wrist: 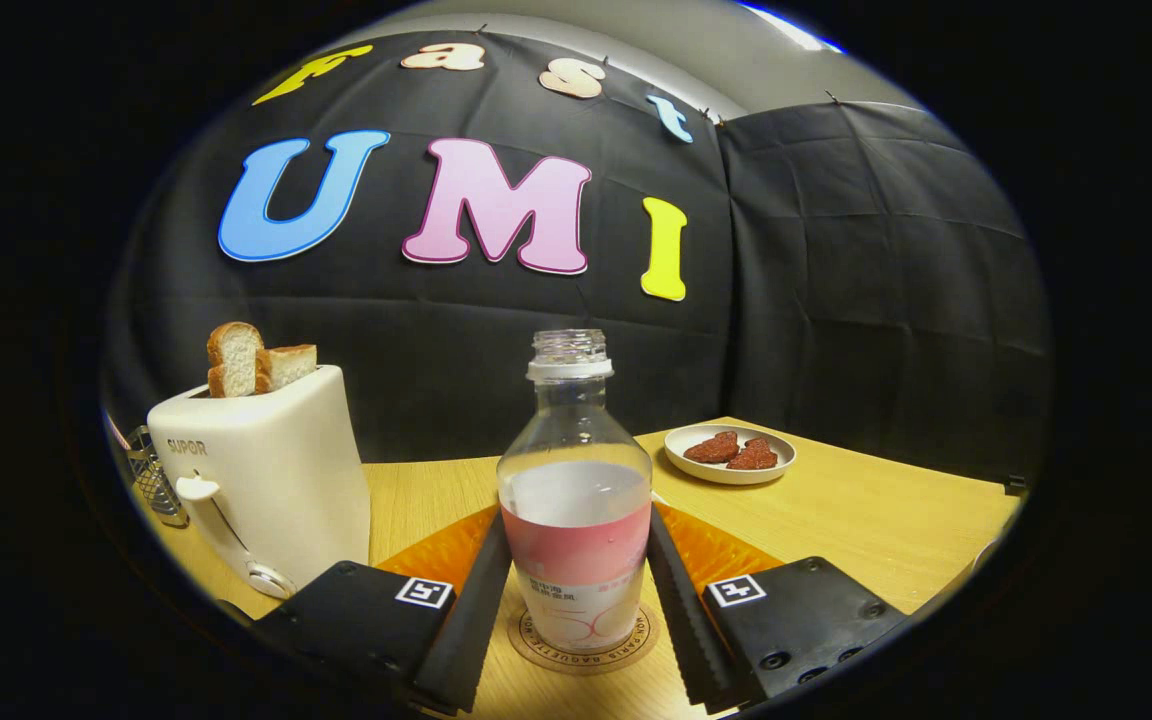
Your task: Take the bottle from table, then pour the juice into the cup, finally place the bottle on the coaster
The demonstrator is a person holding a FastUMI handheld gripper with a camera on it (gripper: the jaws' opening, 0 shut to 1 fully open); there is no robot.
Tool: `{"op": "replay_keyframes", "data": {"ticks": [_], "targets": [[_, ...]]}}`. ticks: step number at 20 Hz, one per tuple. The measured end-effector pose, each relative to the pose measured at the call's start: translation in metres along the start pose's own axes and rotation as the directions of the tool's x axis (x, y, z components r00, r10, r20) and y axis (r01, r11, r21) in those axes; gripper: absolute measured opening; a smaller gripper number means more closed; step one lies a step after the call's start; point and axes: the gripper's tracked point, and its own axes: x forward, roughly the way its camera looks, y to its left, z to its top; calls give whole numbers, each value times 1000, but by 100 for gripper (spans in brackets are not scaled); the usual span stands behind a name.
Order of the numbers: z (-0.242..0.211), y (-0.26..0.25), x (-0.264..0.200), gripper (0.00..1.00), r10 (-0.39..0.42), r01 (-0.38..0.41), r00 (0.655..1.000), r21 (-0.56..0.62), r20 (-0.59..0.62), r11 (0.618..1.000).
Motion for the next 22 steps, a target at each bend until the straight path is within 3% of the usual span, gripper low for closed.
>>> {"op": "replay_keyframes", "data": {"ticks": [7,10,16,22], "targets": [[-1,-2,0,79,-10,10,1000,-2,-12,1000],[0,-1,-4,99,-5,5,1000,14,-18,1000],[0,-4,-25,99,-4,6,999,52,-43,999],[17,-17,-80,99,24,-19,998,76,-59,997]]}}
